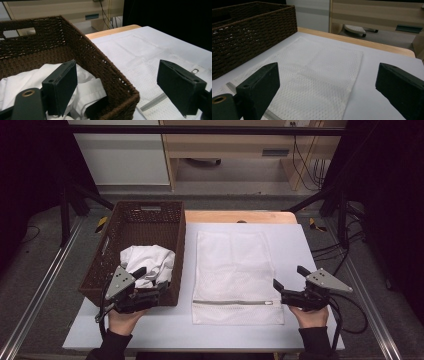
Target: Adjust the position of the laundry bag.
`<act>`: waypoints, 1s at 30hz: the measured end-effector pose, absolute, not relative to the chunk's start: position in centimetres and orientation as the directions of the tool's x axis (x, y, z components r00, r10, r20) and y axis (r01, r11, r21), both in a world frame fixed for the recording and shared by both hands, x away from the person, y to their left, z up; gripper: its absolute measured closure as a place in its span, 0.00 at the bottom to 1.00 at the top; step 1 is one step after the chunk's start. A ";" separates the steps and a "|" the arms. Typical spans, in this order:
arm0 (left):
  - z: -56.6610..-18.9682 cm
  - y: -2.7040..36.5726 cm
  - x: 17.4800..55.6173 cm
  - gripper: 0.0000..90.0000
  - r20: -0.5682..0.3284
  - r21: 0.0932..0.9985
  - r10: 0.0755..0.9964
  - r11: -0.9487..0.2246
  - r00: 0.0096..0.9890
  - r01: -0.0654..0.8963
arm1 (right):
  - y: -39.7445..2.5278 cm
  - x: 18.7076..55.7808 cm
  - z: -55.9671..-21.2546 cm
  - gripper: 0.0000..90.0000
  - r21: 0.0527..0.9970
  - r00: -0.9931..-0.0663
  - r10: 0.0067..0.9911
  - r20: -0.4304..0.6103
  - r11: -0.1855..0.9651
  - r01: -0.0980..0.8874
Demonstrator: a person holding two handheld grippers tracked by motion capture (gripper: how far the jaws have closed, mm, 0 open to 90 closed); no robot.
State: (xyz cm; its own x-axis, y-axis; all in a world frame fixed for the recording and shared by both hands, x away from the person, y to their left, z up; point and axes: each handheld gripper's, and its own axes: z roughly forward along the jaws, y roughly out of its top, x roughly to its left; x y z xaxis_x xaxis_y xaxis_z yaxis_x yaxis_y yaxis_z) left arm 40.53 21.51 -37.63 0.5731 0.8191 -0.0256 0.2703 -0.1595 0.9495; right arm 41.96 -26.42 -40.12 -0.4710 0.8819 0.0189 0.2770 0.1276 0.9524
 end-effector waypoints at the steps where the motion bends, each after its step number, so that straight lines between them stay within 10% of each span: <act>1: -37.6 21.3 40.4 0.18 -0.022 0.949 0.815 -0.165 0.578 0.268 | -26.5 41.9 -40.1 0.08 0.952 -0.473 0.881 0.021 0.127 0.279; 30: -41.2 14.5 38.4 0.48 -0.040 0.887 0.717 -0.296 0.696 0.355 | -25.3 42.6 -42.9 0.20 0.887 -0.461 0.887 0.022 0.196 0.419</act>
